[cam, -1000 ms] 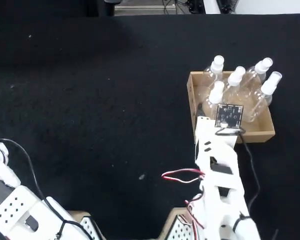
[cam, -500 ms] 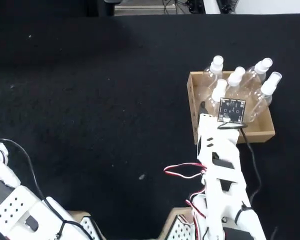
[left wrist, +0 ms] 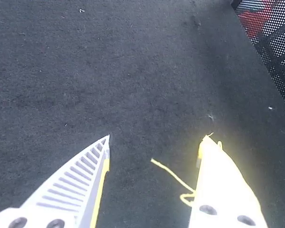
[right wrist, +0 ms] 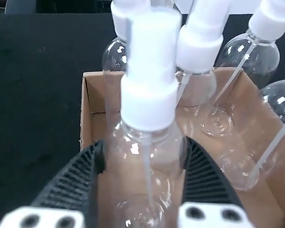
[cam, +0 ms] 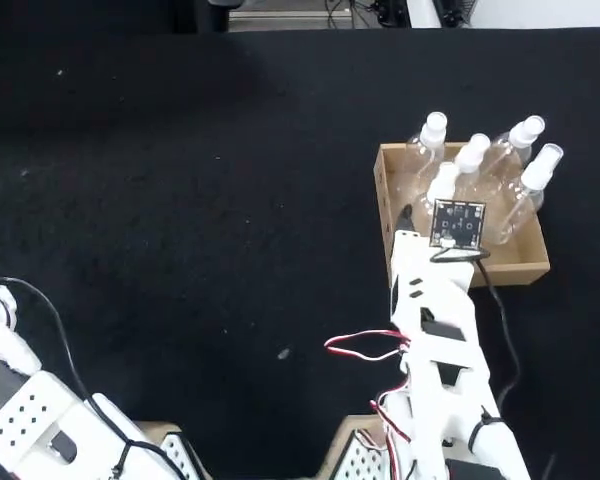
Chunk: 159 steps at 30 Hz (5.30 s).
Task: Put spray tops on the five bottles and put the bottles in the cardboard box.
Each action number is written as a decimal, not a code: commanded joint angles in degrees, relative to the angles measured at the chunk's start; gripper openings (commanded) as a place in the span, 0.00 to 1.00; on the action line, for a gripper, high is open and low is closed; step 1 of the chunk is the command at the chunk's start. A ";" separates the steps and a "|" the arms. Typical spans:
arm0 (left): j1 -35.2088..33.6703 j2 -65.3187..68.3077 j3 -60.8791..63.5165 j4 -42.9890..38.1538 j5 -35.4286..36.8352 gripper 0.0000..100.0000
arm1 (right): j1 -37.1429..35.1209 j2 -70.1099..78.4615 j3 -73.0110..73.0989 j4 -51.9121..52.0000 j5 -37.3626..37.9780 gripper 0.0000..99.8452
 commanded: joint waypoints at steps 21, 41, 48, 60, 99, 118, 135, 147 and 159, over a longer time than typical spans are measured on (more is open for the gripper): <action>-0.04 -0.79 -1.01 -1.49 0.44 0.28 | -2.46 -1.27 1.27 -1.41 0.44 0.29; 3.21 -0.79 1.45 -1.49 0.18 0.28 | 0.88 -47.25 -1.63 42.73 -0.09 0.29; 7.78 -0.79 3.12 -1.05 0.09 0.04 | 4.57 -72.66 -2.68 67.96 0.62 0.03; 32.31 -0.79 6.90 2.11 -16.35 0.03 | 1.93 -71.43 -3.65 89.76 4.40 0.02; 41.80 -32.53 27.21 27.25 -30.07 0.03 | -3.60 -71.52 7.52 93.19 4.04 0.02; 41.71 -30.59 27.21 30.59 -30.07 0.03 | -3.52 -71.43 7.52 93.19 4.04 0.02; 41.71 -30.59 27.21 30.59 -30.07 0.03 | -3.52 -71.43 7.52 93.19 4.04 0.02; 42.86 -30.68 27.21 30.59 -30.07 0.03 | -3.52 -71.43 7.52 93.19 4.04 0.02; 48.22 -30.68 27.21 30.59 -30.07 0.03 | -3.52 -71.43 7.52 93.19 4.04 0.02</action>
